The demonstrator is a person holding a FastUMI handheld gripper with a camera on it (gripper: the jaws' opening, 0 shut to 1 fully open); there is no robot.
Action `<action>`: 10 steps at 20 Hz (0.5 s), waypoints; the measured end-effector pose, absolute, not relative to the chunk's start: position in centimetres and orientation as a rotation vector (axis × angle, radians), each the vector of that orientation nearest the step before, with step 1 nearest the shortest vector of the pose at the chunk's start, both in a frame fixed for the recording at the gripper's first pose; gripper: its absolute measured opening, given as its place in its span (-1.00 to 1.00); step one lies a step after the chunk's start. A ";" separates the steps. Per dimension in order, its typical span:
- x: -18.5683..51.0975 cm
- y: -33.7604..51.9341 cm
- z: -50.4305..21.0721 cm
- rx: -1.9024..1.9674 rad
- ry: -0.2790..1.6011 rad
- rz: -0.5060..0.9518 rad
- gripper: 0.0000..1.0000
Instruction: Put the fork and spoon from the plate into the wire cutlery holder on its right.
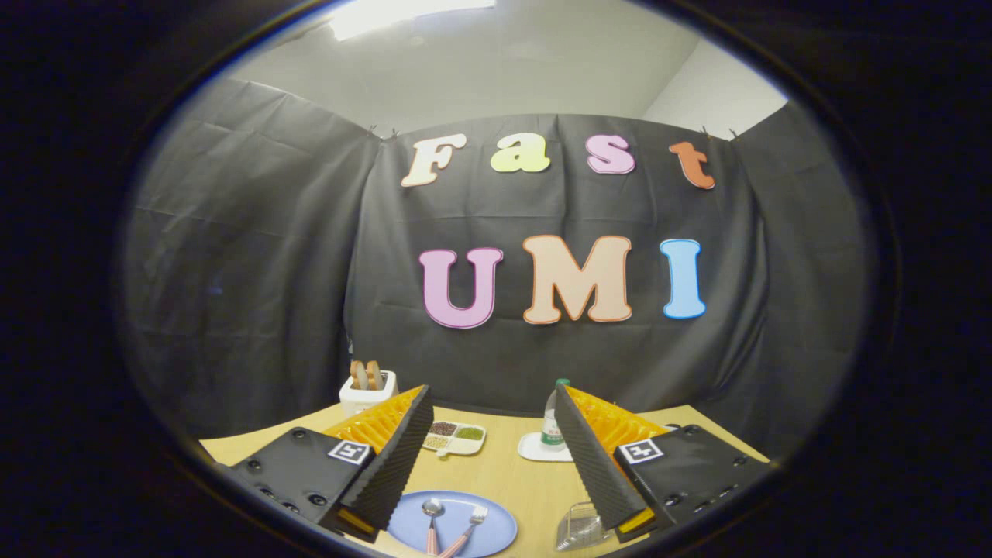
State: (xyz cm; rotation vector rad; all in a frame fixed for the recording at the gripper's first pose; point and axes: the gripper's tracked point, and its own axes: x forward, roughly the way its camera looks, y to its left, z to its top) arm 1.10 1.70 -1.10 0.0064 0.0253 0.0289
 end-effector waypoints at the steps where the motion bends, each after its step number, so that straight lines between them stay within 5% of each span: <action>1: 1.1 1.8 -1.2 0.005 0.027 0.029 0.99; 10: 1.9 2.5 -4.4 0.010 0.125 0.056 0.99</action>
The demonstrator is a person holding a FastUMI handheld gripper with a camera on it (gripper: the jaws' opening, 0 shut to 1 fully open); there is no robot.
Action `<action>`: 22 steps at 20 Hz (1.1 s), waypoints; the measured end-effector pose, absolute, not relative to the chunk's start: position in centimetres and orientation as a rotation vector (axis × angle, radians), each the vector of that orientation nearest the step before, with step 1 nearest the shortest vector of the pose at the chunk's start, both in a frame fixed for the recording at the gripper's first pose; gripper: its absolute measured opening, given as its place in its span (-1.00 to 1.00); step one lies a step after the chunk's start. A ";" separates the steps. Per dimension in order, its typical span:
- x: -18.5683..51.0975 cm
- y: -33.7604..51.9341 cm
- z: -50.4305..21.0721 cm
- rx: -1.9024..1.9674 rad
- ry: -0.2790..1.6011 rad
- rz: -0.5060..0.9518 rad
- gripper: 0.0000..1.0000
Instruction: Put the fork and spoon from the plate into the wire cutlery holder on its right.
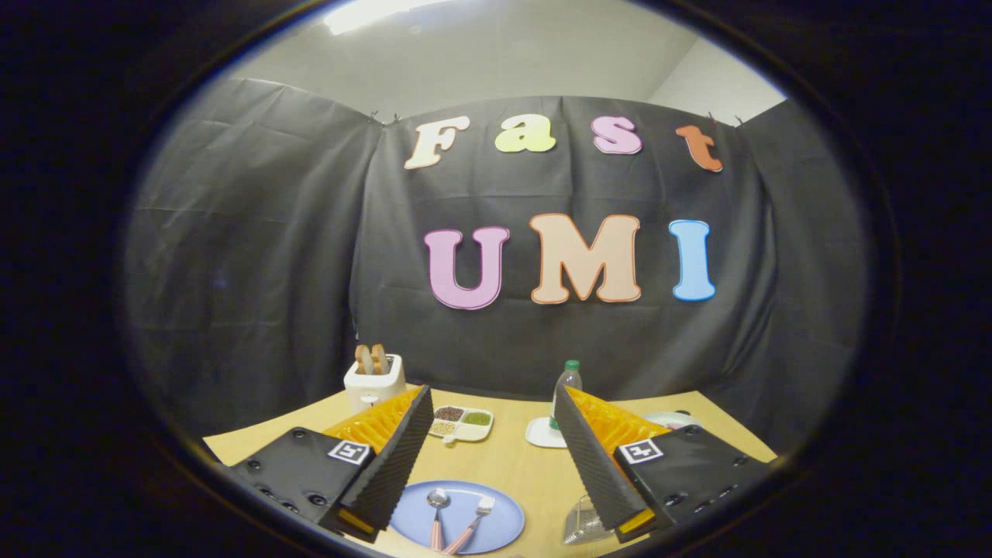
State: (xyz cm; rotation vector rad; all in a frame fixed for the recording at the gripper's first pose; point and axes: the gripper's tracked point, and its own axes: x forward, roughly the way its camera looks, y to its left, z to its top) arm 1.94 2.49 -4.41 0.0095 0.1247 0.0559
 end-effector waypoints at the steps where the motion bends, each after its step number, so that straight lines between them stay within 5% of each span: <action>1: 2.1 2.7 -5.2 0.002 0.144 0.059 0.99; 22: 0.5 4.4 -25.5 -0.091 0.665 0.180 1.00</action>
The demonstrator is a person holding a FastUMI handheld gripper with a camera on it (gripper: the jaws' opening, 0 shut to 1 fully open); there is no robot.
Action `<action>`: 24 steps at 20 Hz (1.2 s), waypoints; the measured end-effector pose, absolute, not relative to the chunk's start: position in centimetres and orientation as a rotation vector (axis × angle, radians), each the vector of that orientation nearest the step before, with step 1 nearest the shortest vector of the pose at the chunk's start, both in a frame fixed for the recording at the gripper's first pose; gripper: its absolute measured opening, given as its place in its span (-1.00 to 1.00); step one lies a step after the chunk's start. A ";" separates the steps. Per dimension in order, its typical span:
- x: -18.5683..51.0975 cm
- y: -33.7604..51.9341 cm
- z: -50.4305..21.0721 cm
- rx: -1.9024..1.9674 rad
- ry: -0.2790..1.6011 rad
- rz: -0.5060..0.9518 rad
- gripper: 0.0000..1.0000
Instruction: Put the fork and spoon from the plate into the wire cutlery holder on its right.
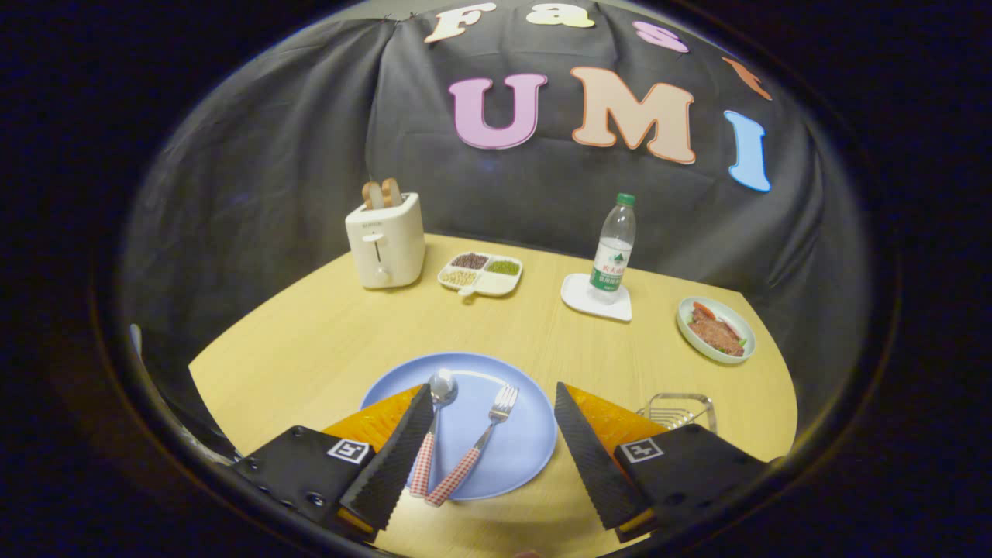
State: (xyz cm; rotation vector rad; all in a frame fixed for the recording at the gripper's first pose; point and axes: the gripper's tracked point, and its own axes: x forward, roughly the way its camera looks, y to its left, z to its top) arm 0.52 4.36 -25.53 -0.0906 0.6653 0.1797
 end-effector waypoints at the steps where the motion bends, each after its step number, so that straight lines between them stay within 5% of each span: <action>1: 0.6 4.4 -26.5 -0.104 0.689 0.186 1.00; 18: -1.1 3.8 -34.1 -0.256 0.951 0.206 1.00; 24: -1.7 3.8 -34.4 -0.268 0.982 0.206 -0.04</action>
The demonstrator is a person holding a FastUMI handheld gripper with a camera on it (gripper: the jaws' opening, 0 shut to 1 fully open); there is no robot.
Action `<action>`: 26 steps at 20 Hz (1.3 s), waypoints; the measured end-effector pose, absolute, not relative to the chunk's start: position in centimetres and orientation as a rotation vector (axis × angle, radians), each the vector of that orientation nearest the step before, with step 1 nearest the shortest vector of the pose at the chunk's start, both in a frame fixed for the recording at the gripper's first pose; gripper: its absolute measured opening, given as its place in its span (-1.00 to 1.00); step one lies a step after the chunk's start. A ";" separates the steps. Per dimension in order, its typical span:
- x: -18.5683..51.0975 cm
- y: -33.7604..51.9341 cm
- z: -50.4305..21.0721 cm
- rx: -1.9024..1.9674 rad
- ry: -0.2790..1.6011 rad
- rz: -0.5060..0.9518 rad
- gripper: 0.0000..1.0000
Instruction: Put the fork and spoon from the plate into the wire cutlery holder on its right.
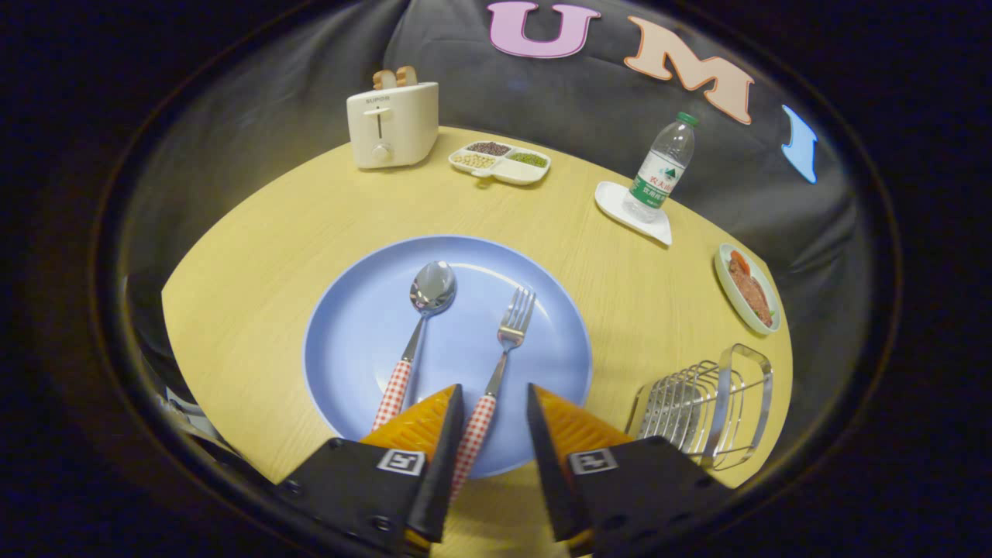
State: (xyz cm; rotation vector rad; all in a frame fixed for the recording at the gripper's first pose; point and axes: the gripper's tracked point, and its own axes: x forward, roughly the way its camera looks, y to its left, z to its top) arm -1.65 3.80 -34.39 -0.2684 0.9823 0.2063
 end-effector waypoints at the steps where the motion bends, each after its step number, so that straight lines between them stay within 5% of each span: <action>1: -1.9 3.8 -34.5 -0.270 0.988 0.207 -0.21; 2: -2.1 3.8 -34.5 -0.270 0.996 0.208 -0.38; 14: -3.3 2.6 -34.5 -0.249 1.067 0.201 -0.76; 26: -2.9 0.4 -28.0 -0.290 1.060 0.324 -0.76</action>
